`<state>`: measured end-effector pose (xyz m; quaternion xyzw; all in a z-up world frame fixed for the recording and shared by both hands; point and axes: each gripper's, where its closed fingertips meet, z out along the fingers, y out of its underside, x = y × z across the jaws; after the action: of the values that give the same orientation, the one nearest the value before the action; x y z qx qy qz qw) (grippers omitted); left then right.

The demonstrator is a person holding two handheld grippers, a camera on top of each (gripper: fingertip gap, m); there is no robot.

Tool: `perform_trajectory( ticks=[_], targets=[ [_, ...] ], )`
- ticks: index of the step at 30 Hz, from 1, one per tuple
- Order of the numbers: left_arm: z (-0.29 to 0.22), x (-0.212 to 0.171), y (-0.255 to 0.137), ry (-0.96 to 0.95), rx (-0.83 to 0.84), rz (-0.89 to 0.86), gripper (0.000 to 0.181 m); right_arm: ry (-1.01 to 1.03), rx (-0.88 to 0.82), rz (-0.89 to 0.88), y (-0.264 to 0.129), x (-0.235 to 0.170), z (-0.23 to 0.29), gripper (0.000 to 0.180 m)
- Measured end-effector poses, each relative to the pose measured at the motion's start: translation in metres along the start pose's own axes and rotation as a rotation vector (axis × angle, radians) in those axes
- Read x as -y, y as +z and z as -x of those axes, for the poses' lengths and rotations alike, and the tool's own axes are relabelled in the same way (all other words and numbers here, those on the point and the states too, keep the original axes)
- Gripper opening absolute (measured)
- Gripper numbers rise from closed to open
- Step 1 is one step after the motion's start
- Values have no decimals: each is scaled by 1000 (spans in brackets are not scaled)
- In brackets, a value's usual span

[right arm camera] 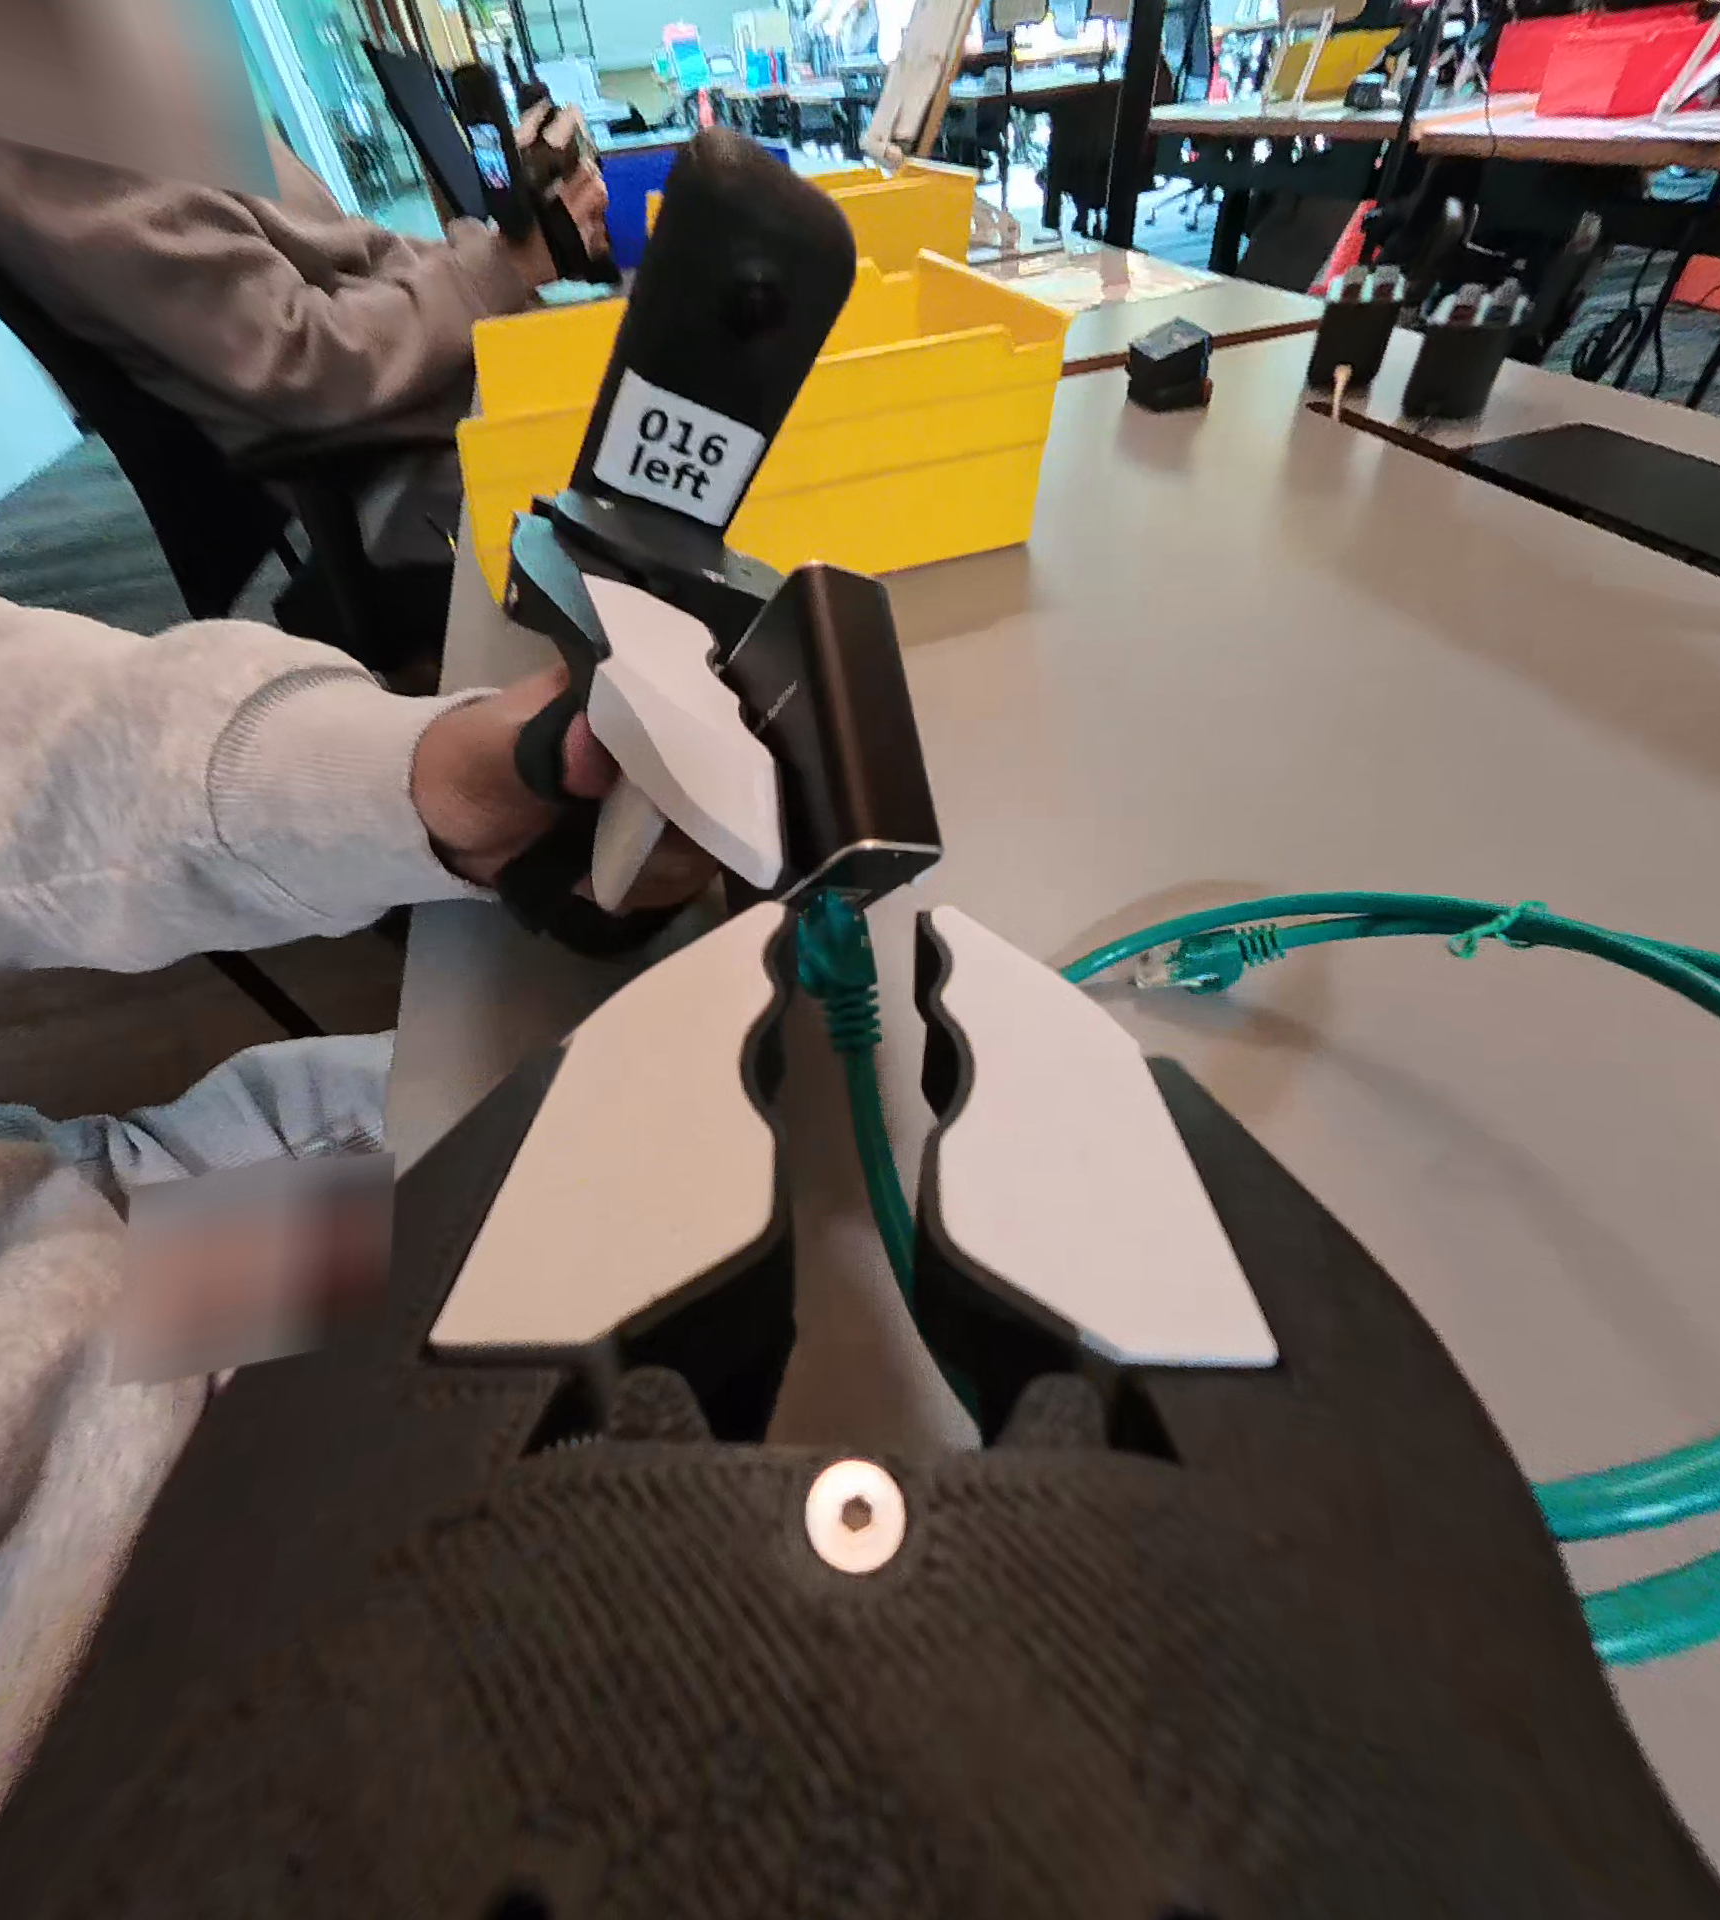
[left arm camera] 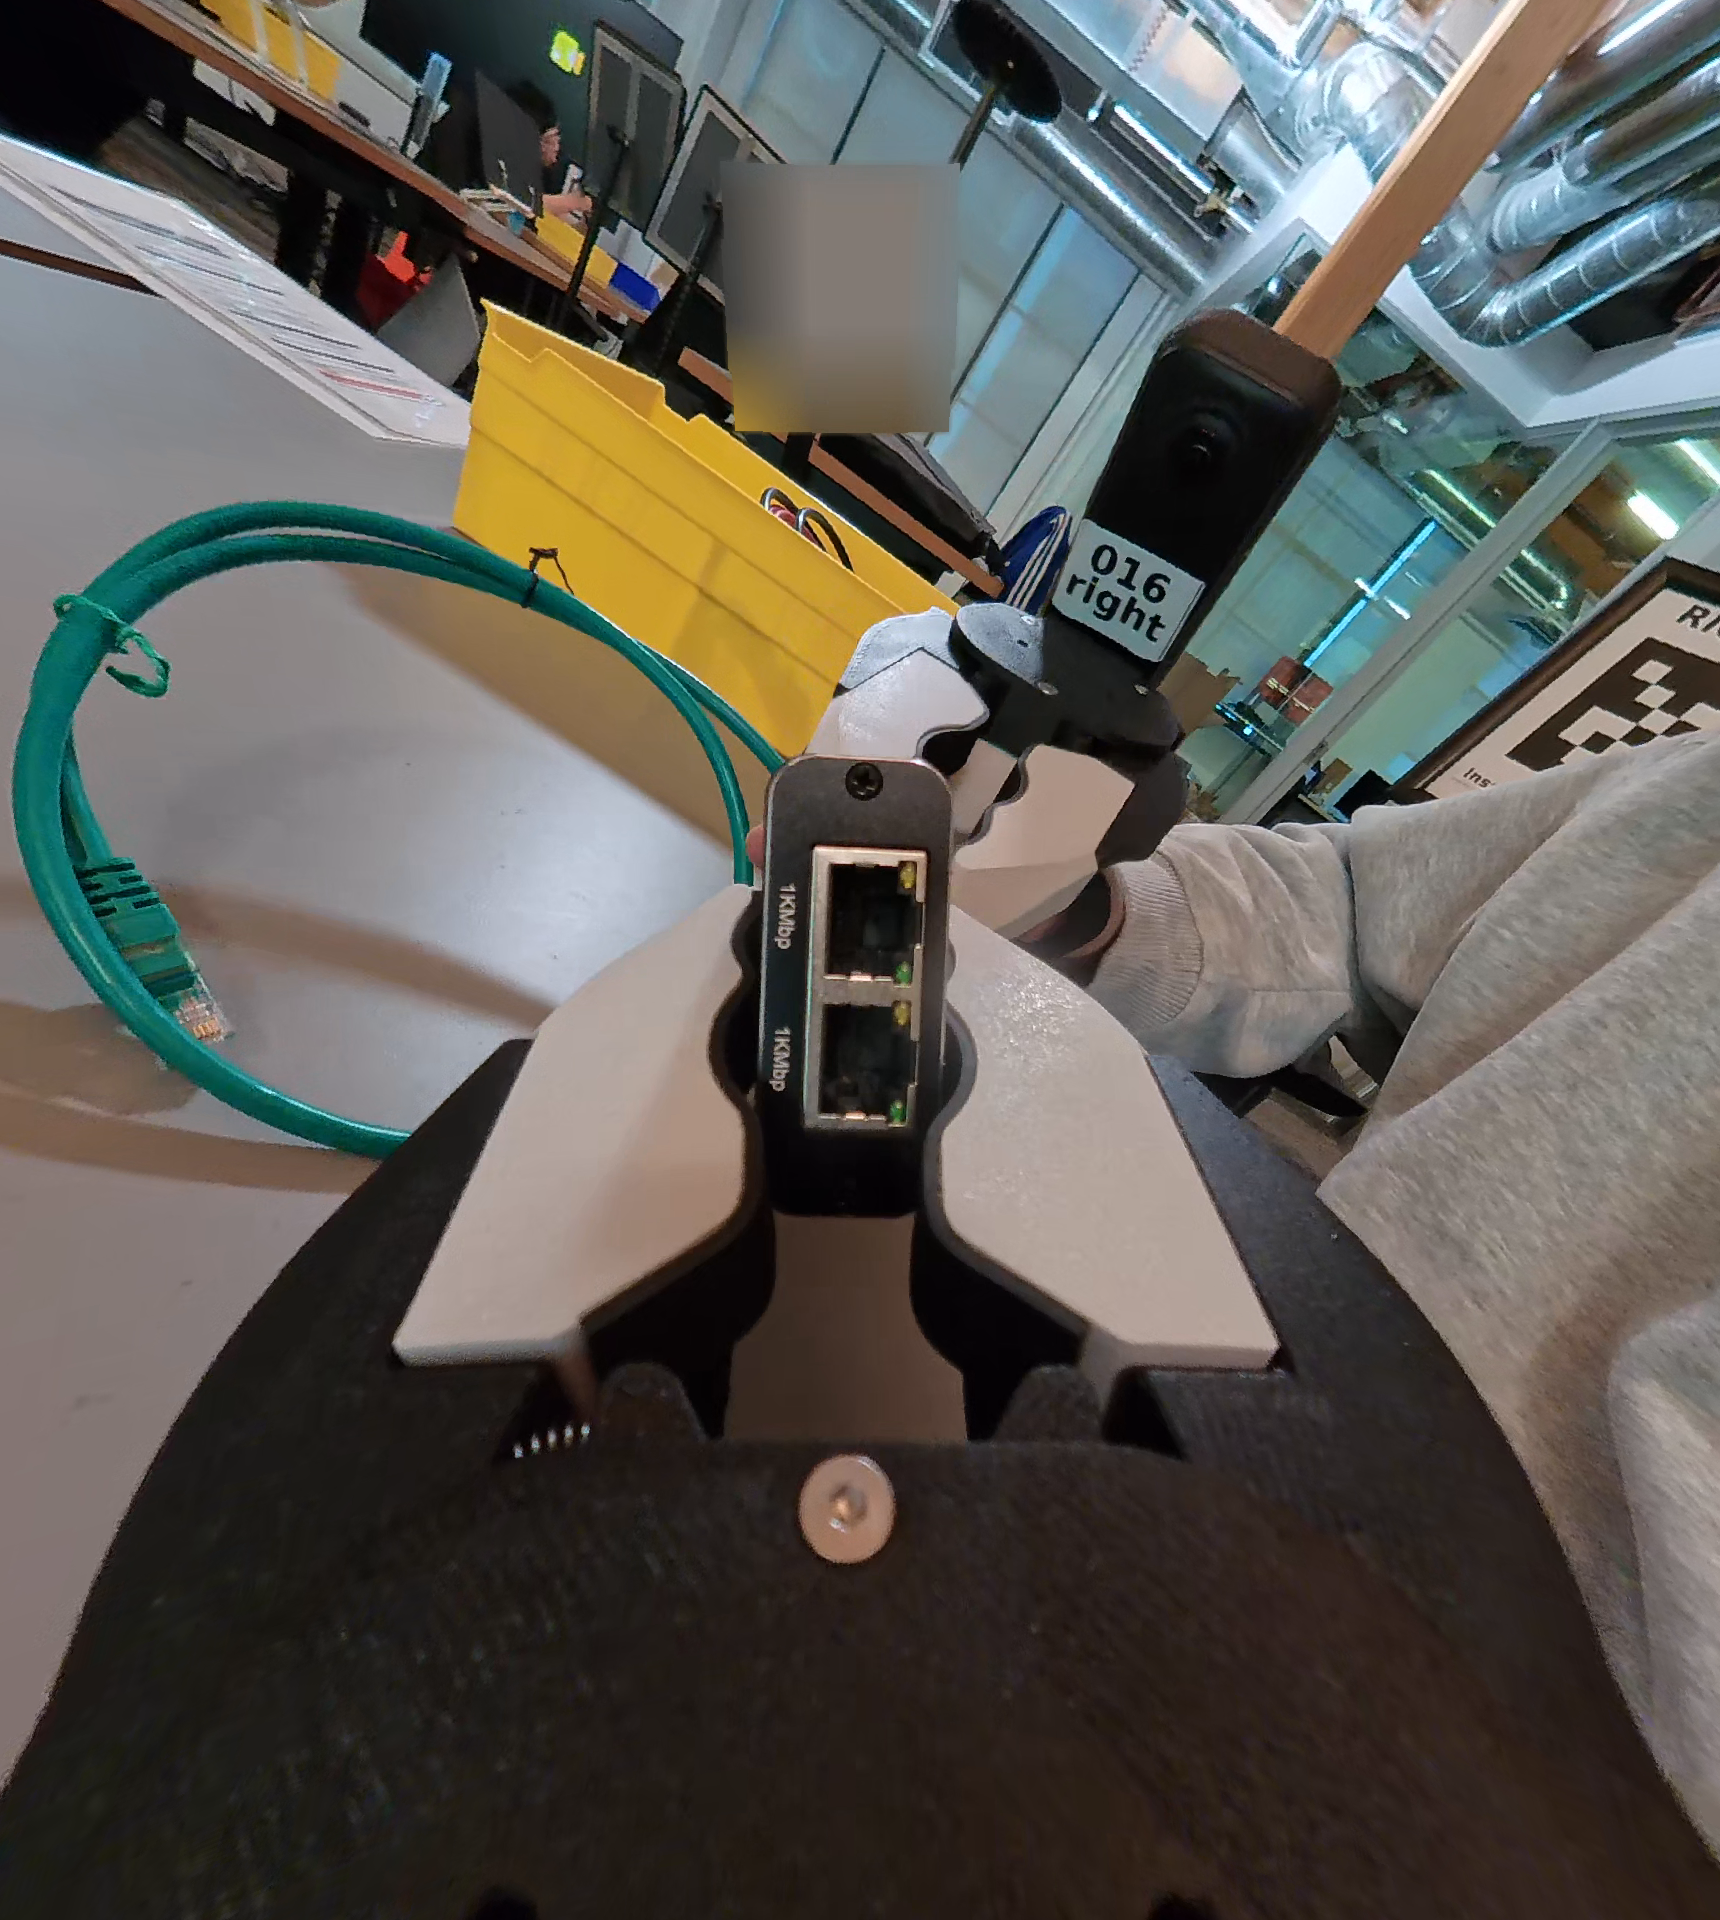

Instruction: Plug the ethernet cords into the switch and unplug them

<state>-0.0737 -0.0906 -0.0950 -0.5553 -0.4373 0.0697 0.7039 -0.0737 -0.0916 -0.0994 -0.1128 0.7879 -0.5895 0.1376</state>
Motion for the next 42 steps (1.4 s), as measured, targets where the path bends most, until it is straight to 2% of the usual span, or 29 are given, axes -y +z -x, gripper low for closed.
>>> perform_trajectory(
  ticks=[13, 20, 24, 31, 42],
  targets=[
    [-3, 0, 1, 18, -9, 4, 27, 73, 47, 23, 2, -4, 4, 22],
    [-11, -3, 3, 50, -55, 27, 27, 214, 230, 15, 2, -8, 16, 17],
    [-12, -3, 3, 47, -64, 27, 27, 308, 278, -1, 2, -8, 17, 17],
    [-14, -6, 5, 64, -67, 53, 28, 364, 302, 24, 2, -12, 18, 15],
    [-12, -3, 7, -13, -84, 11, 31, 352, 205, 44, 4, -13, 11, 14]
  ],
)
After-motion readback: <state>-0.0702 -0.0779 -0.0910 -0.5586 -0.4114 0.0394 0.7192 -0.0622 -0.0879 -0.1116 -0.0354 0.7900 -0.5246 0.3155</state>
